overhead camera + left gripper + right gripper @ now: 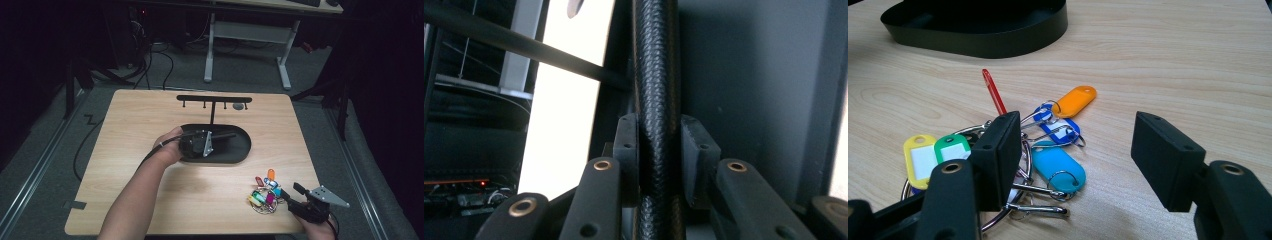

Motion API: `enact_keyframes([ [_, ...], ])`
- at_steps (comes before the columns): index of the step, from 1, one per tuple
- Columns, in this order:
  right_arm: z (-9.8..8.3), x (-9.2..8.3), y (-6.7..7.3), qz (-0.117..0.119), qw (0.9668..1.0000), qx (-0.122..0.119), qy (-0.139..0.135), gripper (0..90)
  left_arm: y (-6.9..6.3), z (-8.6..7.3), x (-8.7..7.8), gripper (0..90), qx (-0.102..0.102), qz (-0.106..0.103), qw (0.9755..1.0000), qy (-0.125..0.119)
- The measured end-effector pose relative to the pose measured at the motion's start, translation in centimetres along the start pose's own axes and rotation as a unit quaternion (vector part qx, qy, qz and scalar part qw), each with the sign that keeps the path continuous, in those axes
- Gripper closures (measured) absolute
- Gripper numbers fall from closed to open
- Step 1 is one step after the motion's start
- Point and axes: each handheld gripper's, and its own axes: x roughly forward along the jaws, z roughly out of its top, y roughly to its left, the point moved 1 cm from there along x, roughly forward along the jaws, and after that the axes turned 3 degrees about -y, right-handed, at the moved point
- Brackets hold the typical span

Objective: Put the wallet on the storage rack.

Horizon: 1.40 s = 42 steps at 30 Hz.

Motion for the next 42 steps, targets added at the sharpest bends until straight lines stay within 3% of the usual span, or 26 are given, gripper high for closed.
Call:
enact_keyframes([
  [7, -0.1, 0.2, 0.1, 0.003, 1.0000, -0.001, 0.005, 37.3, -0.2, 0.1, 0.2, 67.8, -0.014, -0.017, 0.9997, 0.007],
  [12, 0.0, 0.2, 0.0, 0.003, 1.0000, -0.002, 0.004, 37.2, -0.1, 0.1, 0.2, 54.9, -0.054, -0.031, 0.9980, 0.006],
  [20, 0.0, 0.2, 0.1, 0.002, 1.0000, -0.005, 0.004, 37.3, 0.1, 0.1, -0.8, 52.5, -0.079, -0.042, 0.9958, -0.015],
  [23, 0.1, 0.3, 0.3, 0.002, 1.0000, -0.006, 0.004, 37.2, 0.0, -0.1, -0.8, 53.8, -0.089, -0.045, 0.9950, -0.012],
  [25, 0.1, 0.3, 0.3, 0.002, 1.0000, -0.008, 0.005, 37.2, 0.1, -0.3, -0.6, 54.8, -0.101, -0.050, 0.9937, 0.004],
  [28, 0.1, 0.3, 0.3, 0.001, 1.0000, -0.008, 0.005, 37.2, 0.1, -0.5, -0.7, 55.0, -0.110, -0.046, 0.9928, 0.005],
  [34, 0.1, 0.2, 0.2, 0.001, 1.0000, -0.006, 0.004, 37.3, 0.1, -0.4, -1.8, 53.3, -0.121, -0.039, 0.9917, -0.016],
  [39, 0.1, 0.2, 0.3, 0.001, 0.9999, -0.011, 0.005, 37.3, -0.3, -0.6, -3.2, 53.0, -0.141, -0.036, 0.9889, -0.028],
  [42, 0.1, 0.3, 0.4, 0.001, 0.9999, -0.013, 0.005, 37.2, -0.5, -1.1, -4.1, 53.5, -0.173, -0.038, 0.9831, -0.045],
])
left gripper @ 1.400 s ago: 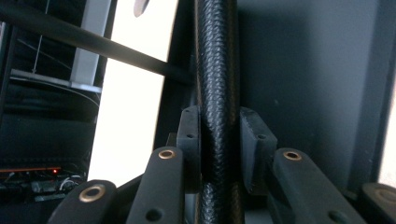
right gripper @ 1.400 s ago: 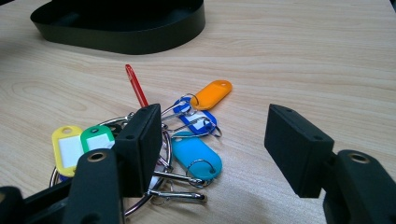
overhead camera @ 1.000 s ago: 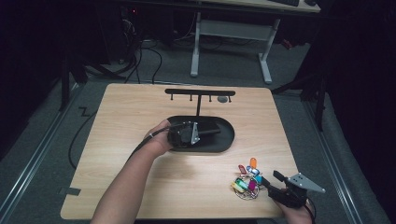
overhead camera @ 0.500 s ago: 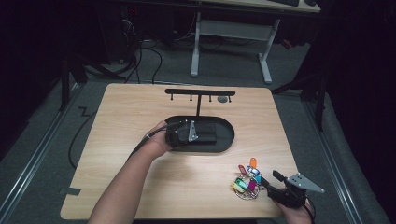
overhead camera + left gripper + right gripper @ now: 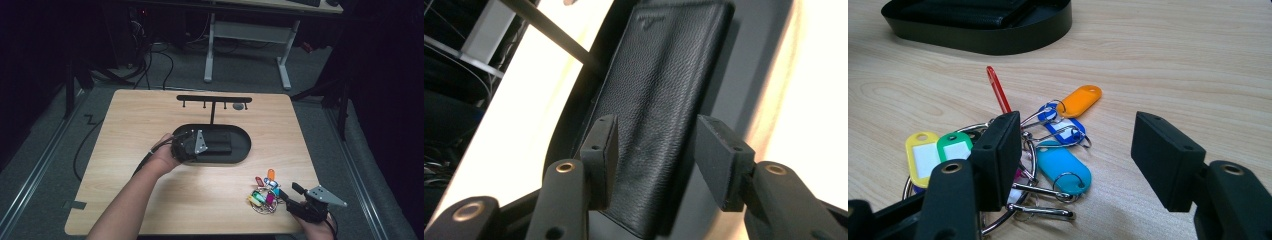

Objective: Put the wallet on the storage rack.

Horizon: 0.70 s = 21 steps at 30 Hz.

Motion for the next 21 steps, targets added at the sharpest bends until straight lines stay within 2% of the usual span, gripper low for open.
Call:
enact_keyframes([
  [2, 0.0, 0.0, 0.0, 0.000, 1.0000, -0.002, 0.000, 37.3, -0.1, -0.4, -0.4, 53.5, -0.009, 0.000, 1.0000, -0.004],
  [6, 0.0, 0.0, 0.1, -0.002, 1.0000, -0.003, 0.002, 37.2, -0.5, -1.0, -1.2, 52.3, -0.006, 0.002, 1.0000, -0.001],
  [10, 0.0, 0.0, 0.1, -0.003, 1.0000, -0.003, 0.002, 37.3, -1.0, -1.6, -1.9, 50.3, -0.017, 0.003, 0.9998, -0.005],
  [12, 0.0, 0.0, 0.1, -0.003, 1.0000, -0.004, 0.002, 37.3, -1.6, -2.1, -2.4, 49.3, -0.019, 0.022, 0.9995, -0.010],
  [14, 0.0, 0.0, 0.1, -0.002, 1.0000, -0.004, 0.003, 37.7, -1.8, -2.3, -2.7, 49.3, -0.026, 0.027, 0.9992, -0.015],
  [15, 0.0, 0.0, 0.1, -0.002, 1.0000, -0.005, 0.003, 37.7, -2.1, -2.8, -3.1, 49.4, -0.043, 0.025, 0.9985, -0.024],
  [18, 0.0, 0.0, 0.1, -0.001, 1.0000, -0.005, 0.004, 37.8, -2.5, -3.7, -3.7, 48.8, -0.070, 0.025, 0.9968, -0.030],
  [21, 0.0, 0.0, 0.1, -0.001, 1.0000, -0.007, 0.003, 37.9, -3.0, -4.8, -4.4, 47.9, -0.102, 0.017, 0.9939, -0.040],
])
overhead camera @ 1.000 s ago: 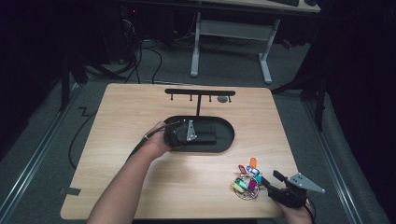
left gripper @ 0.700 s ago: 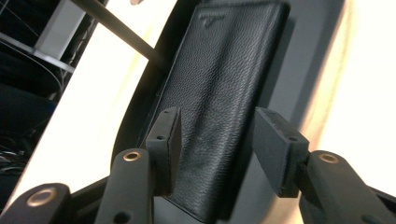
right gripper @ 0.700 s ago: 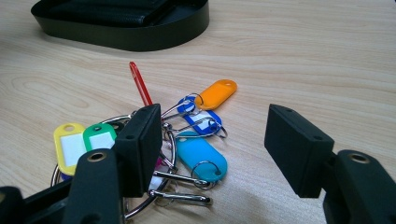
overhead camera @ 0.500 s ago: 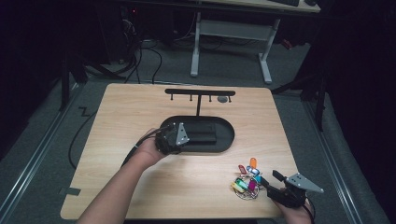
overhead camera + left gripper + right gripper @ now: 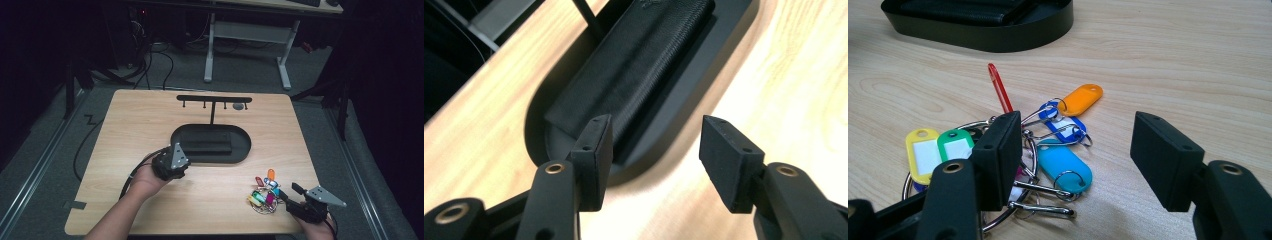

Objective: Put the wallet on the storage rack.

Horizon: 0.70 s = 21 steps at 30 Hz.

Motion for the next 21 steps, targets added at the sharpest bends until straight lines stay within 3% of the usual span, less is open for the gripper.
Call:
enact_keyframes([
  [1, 0.0, 0.0, 0.0, 0.000, 1.0000, 0.000, 0.000, 37.9, 0.0, 0.0, 0.0, 47.7, 0.000, 0.000, 1.0000, 0.000],
  [2, 0.0, 0.0, 0.0, 0.001, 1.0000, -0.001, 0.000, 37.9, -0.3, -1.0, -0.6, 47.6, -0.022, -0.005, 0.9997, -0.006],
  [3, 0.0, 0.0, 0.0, 0.001, 1.0000, -0.002, 0.000, 37.9, -0.3, -1.0, -0.6, 47.5, -0.022, -0.005, 0.9997, -0.006],
  [4, 0.0, 0.0, 0.0, 0.002, 1.0000, -0.002, -0.001, 38.0, -0.7, -1.8, -1.1, 47.2, -0.038, -0.010, 0.9992, -0.007],
  [6, 0.1, -0.1, 0.1, 0.005, 1.0000, -0.005, -0.002, 38.8, -1.0, -2.4, -1.5, 46.5, -0.050, -0.010, 0.9987, -0.007],
  [8, 0.1, -0.1, 0.1, 0.006, 0.9999, -0.008, -0.001, 39.3, -1.7, -3.7, -2.4, 46.1, -0.092, -0.034, 0.9952, -0.009],
  [13, 0.1, -0.1, 0.3, 0.009, 0.9999, -0.008, 0.002, 39.8, -2.8, -5.8, -3.7, 45.1, -0.118, -0.044, 0.9920, -0.002],
  [15, 0.2, 0.0, 0.3, 0.010, 0.9999, -0.010, 0.002, 39.9, -3.1, -6.9, -4.6, 44.2, -0.135, -0.043, 0.9899, -0.004],
  [18, 0.3, -0.1, 0.5, 0.012, 0.9998, -0.010, 0.007, 42.3, -3.5, -7.9, -5.8, 42.7, -0.139, -0.034, 0.9897, 0.000],
  [21, 0.4, -0.2, 0.6, 0.019, 0.9997, -0.008, 0.012, 45.2, -3.7, -9.0, -7.2, 39.6, -0.166, -0.023, 0.9857, -0.012],
])
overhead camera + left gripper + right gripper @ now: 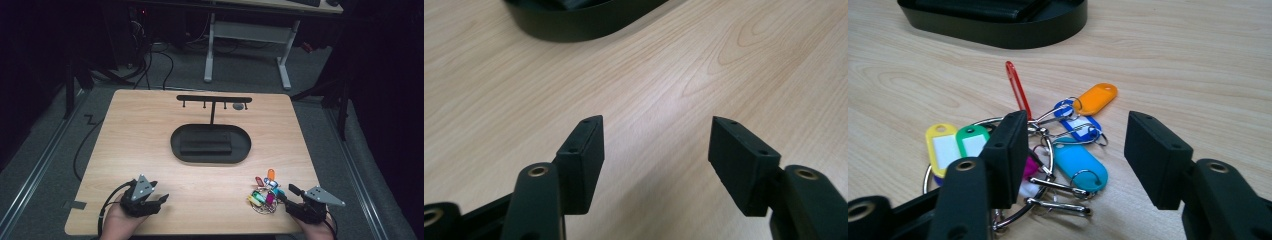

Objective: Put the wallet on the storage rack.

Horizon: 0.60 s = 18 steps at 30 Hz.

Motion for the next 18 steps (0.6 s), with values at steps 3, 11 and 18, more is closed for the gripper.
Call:
enact_keyframes([
  [3, 0.0, 0.0, 0.1, 0.001, 1.0000, 0.000, 0.004, 46.9, -0.1, -1.0, -0.7, 38.0, -0.015, 0.007, 0.9998, -0.012],
  [11, 0.2, 0.0, 0.9, 0.003, 0.9996, -0.004, 0.027, 57.3, 0.3, -2.1, -1.5, 34.1, -0.039, -0.016, 0.9987, -0.029],
  [18, 1.5, 0.3, 1.3, 0.013, 0.9981, -0.007, 0.060, 73.4, 0.4, -2.1, -1.7, 33.9, -0.025, -0.026, 0.9988, -0.033],
])
